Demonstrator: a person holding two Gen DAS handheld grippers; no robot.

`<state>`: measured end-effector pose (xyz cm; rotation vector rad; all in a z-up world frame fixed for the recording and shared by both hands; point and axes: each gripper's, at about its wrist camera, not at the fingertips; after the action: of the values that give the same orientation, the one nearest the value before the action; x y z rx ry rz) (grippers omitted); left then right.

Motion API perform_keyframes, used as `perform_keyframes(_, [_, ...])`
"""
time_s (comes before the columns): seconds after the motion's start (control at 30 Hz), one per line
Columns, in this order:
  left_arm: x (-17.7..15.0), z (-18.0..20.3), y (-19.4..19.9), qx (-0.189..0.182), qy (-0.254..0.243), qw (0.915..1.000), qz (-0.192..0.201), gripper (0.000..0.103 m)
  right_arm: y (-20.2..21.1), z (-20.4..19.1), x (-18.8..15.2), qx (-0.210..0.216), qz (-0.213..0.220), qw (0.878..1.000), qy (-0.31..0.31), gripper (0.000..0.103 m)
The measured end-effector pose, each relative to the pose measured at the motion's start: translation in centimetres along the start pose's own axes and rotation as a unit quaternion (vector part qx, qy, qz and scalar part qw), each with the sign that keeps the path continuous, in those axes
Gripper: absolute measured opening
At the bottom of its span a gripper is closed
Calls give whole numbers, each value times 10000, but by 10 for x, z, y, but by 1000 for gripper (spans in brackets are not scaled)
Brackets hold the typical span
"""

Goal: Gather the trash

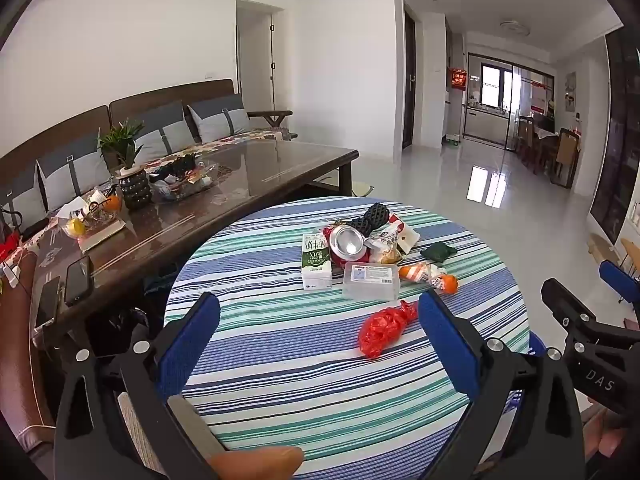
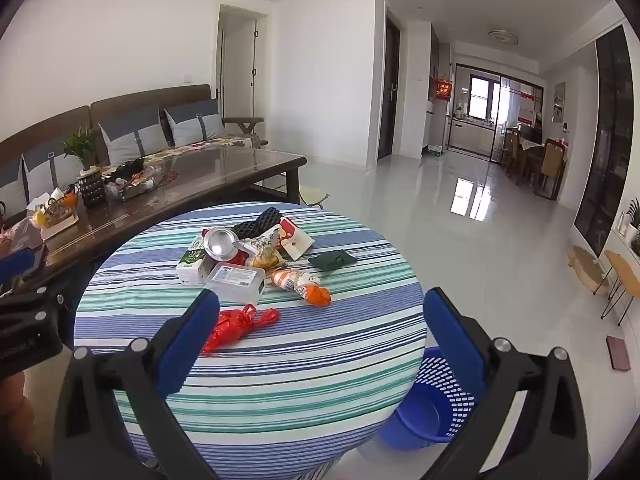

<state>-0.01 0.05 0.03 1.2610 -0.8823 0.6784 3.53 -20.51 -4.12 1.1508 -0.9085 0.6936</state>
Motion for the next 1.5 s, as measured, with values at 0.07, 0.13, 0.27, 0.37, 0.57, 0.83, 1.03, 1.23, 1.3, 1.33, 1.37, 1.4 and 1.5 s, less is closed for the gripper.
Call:
perform_keyframes(0.07, [0,0,0,-10,-8,10000,-2,98,0,0,0,9,-8,10000,-10,98])
perform_keyframes(0.13, [0,0,0,-10,-13,10000,-12,98,0,0,0,5,-13,10000,-11,98])
perform_keyframes(0.27, [-2,2,0,-5,-44,10000,-27,98,2,-3,-1,5,-23,10000,6,98])
perform_keyframes(0.37, [-2,4,-1,-12,-14,10000,-22,98,-1,0,0,14,-49,10000,-30,98])
perform_keyframes(0.57, [-1,4,-3,-9,-14,10000,-52,98,-6,2,2,13,-64,10000,-24,98])
perform_keyframes(0.83, [-4,5,-4,-13,-36,10000,-58,98,-8,4,-1,-6,-56,10000,-19,98])
perform_keyframes(1.03, [-5,10,-4,-27,-54,10000,-59,98,-9,6,-2,-15,-48,10000,-18,98])
perform_keyframes(1.23, [-4,12,-2,-24,-61,10000,-54,98,0,7,-4,-47,3,10000,-27,98])
perform_keyframes(1.3, [-4,11,-2,-25,-56,10000,-54,98,1,7,-3,-48,12,10000,-29,98])
perform_keyframes(1.33, [-4,11,-2,-27,-56,10000,-54,98,1,8,-3,-51,17,10000,-32,98])
perform_keyframes(1.37, [-4,11,-2,-27,-57,10000,-54,98,2,7,-2,-53,18,10000,-26,98])
perform_keyframes(1.4, [-4,11,-2,-25,-55,10000,-52,98,2,7,-2,-52,16,10000,-26,98])
perform_keyframes(1.5, [-3,12,-1,-35,-63,10000,-61,98,3,7,-2,-55,7,10000,-20,98])
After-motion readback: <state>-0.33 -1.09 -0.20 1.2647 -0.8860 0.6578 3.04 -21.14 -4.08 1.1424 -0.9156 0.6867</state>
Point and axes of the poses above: each gripper's, at about its wrist camera, not at the fingertips, and y roughly against the way its jaws point, z to its right, x to its top, and after that the axes turned 11 degrees about -x, right-handed
